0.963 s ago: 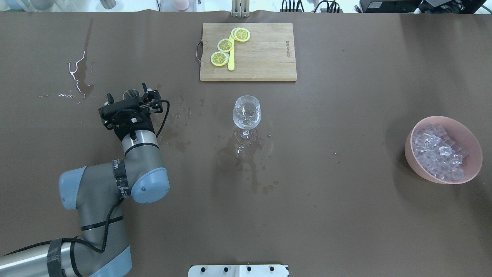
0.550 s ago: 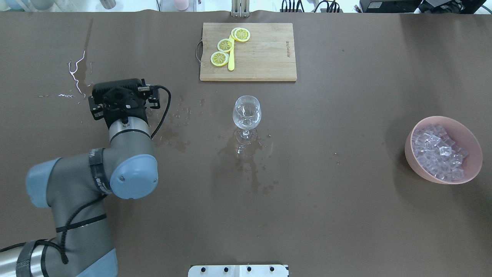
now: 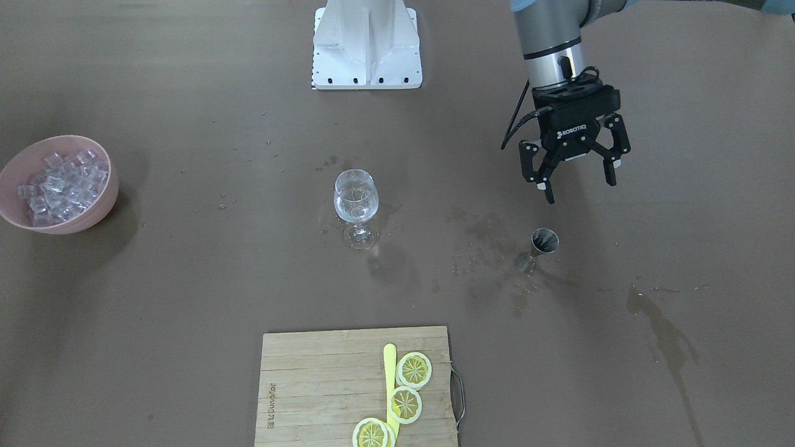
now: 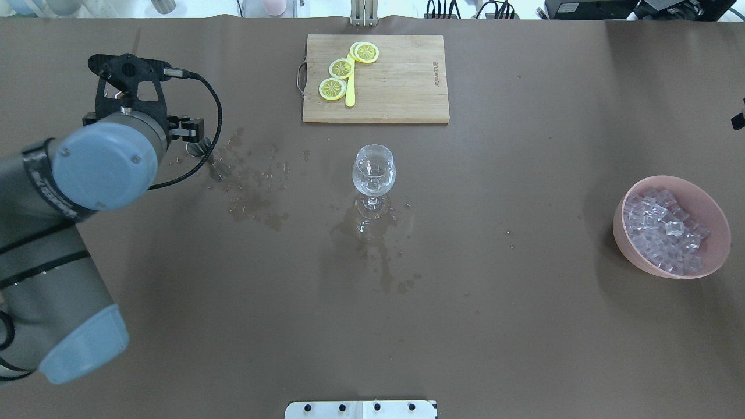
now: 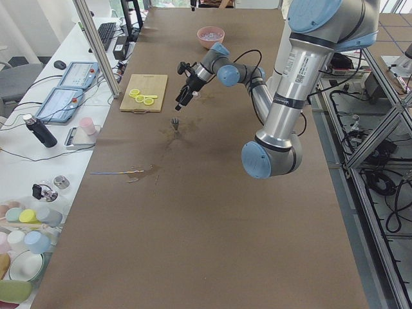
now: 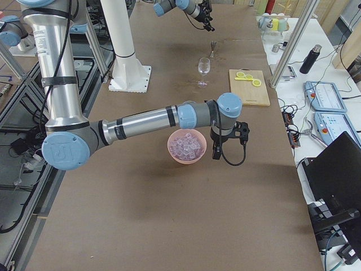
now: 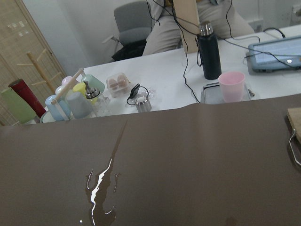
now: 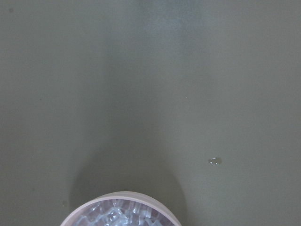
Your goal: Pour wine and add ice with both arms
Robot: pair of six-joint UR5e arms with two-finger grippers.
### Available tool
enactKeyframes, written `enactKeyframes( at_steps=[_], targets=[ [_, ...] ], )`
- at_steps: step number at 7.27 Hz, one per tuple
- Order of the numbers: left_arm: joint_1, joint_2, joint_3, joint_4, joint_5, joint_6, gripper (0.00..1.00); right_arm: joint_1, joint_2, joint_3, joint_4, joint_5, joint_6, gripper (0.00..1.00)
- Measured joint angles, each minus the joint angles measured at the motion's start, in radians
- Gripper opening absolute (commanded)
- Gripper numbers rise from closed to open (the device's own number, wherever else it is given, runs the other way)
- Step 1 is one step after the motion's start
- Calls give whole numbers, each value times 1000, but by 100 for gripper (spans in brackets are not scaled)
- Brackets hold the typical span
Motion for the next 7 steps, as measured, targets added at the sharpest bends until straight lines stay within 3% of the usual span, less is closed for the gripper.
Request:
enactKeyframes(
  at_steps=[2, 5, 7],
  targets=[
    [-179, 69, 5, -7, -332, 274, 98, -46, -9, 74, 0, -12, 72, 100],
    [-416, 59, 146, -55, -575, 591, 98, -124, -66, 174, 28, -68, 146, 100],
    [-530, 55, 218, -70, -699, 661, 98, -203, -168, 192, 184, -142, 219, 100]
  ],
)
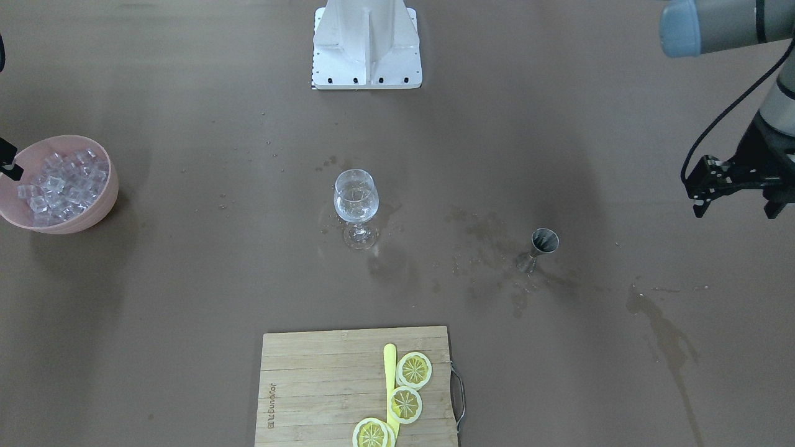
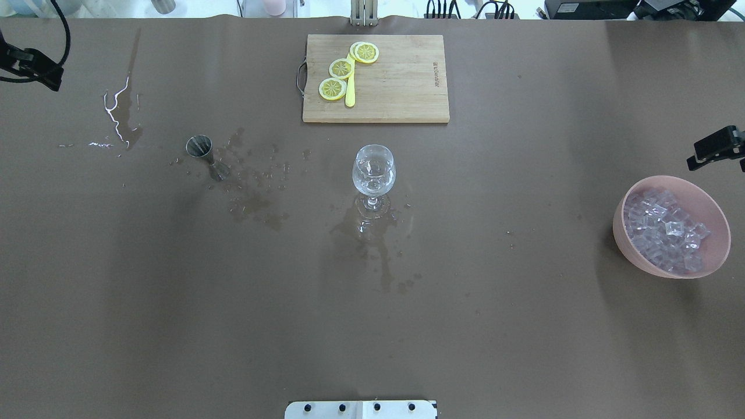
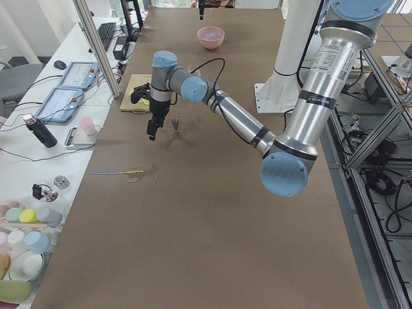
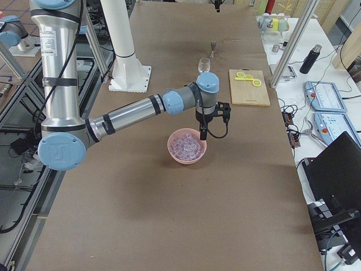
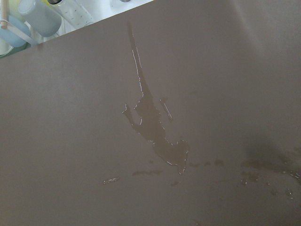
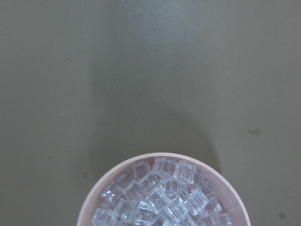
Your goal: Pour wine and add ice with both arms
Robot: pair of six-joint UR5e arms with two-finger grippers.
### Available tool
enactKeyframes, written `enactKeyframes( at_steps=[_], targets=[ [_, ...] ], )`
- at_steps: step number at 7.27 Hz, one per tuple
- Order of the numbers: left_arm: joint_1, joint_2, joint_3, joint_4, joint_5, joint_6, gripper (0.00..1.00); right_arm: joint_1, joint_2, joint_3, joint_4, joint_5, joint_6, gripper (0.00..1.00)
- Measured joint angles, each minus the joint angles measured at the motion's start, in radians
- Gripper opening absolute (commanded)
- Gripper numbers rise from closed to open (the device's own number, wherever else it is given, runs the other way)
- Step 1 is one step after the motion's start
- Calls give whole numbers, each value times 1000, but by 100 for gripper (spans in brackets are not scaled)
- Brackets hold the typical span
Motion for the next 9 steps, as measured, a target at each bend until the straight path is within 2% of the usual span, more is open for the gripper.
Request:
enactKeyframes(
  at_steps=[2, 5, 9],
  targets=[
    [-25, 5, 40, -18, -25, 5, 98, -56, -73, -3, 105, -43, 66, 100],
    [-28, 11, 96, -2, -52, 1, 98, -118, -98, -19, 127, -72, 105, 100],
    [-31, 12, 108, 1, -61, -3, 98, -206, -84, -28, 128, -145, 133, 97]
  ],
)
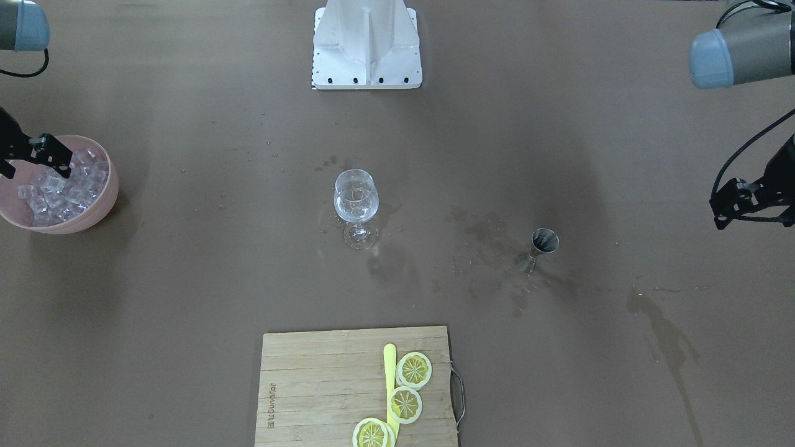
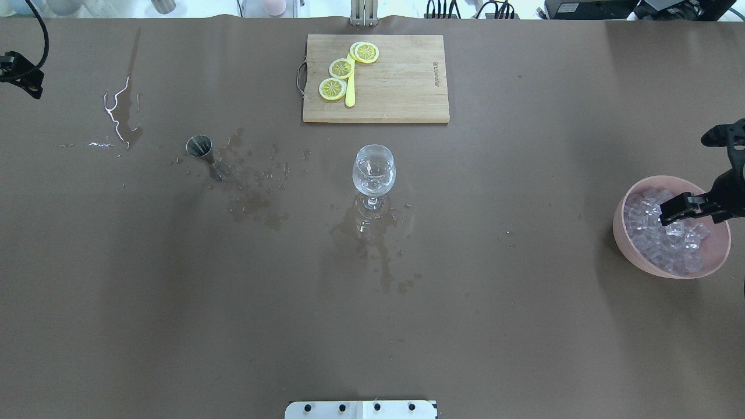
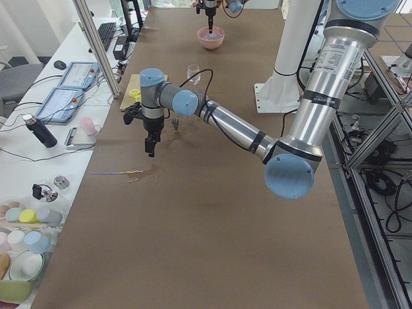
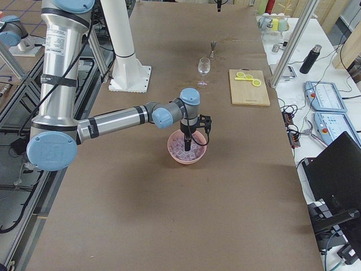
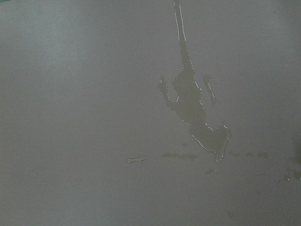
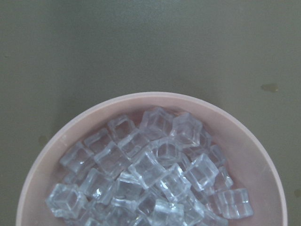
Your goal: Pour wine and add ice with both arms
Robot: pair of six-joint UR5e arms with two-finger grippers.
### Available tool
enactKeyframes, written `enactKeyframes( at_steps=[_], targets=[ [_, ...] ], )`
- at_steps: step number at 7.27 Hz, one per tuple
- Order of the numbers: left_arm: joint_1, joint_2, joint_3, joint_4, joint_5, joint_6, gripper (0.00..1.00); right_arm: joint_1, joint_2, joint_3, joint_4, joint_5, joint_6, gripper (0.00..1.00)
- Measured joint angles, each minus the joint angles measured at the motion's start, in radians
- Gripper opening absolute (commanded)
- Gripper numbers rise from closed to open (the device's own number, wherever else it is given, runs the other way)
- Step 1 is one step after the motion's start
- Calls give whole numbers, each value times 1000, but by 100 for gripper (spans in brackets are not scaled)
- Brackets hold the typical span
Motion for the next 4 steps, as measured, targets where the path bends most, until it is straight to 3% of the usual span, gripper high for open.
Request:
enactKeyframes(
  at_steps=[3, 4],
  targets=[
    [-1, 3, 0, 0, 0, -1, 98, -18, 28, -39, 1, -23, 2, 93],
    [-1, 3, 0, 0, 0, -1, 98, -19, 32, -50, 0, -24, 1, 86]
  ],
)
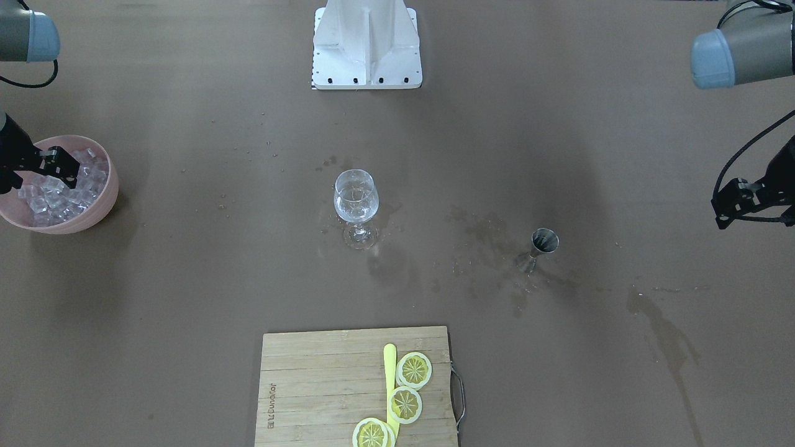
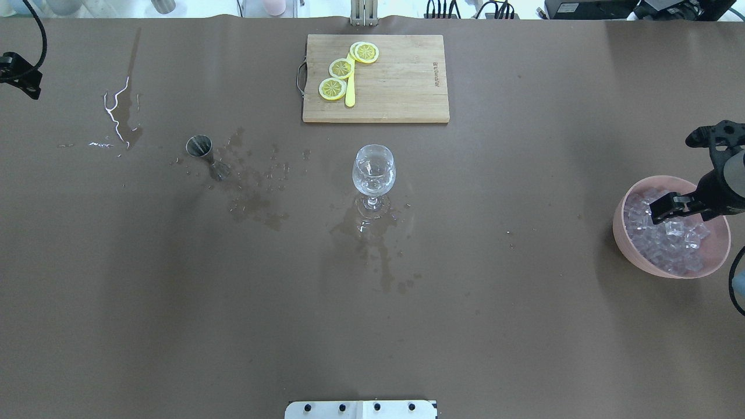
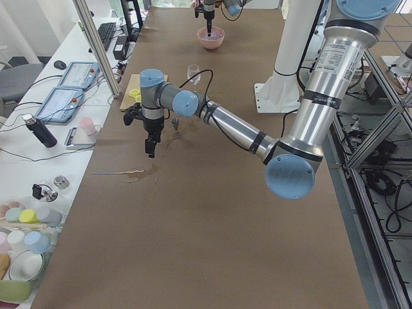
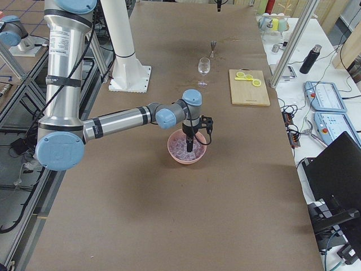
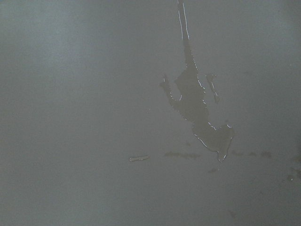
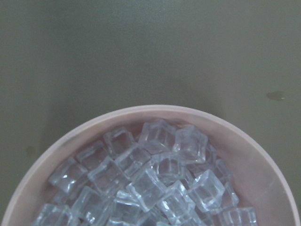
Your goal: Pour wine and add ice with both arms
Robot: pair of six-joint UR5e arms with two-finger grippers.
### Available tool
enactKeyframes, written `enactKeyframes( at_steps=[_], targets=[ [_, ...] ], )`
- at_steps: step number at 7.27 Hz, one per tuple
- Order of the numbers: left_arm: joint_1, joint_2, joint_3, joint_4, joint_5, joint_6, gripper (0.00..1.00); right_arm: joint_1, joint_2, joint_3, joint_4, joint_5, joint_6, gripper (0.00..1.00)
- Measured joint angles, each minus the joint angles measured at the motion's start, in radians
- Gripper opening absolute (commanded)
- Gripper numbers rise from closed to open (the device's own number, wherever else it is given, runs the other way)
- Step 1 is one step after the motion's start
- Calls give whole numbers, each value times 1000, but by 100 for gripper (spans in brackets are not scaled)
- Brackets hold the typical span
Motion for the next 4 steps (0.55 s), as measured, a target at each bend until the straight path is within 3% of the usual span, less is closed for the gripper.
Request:
enactKeyframes(
  at_steps=[4],
  targets=[
    [-6, 0, 5, 1, 1, 1, 98, -4, 3, -3, 1, 7, -1, 74]
  ],
)
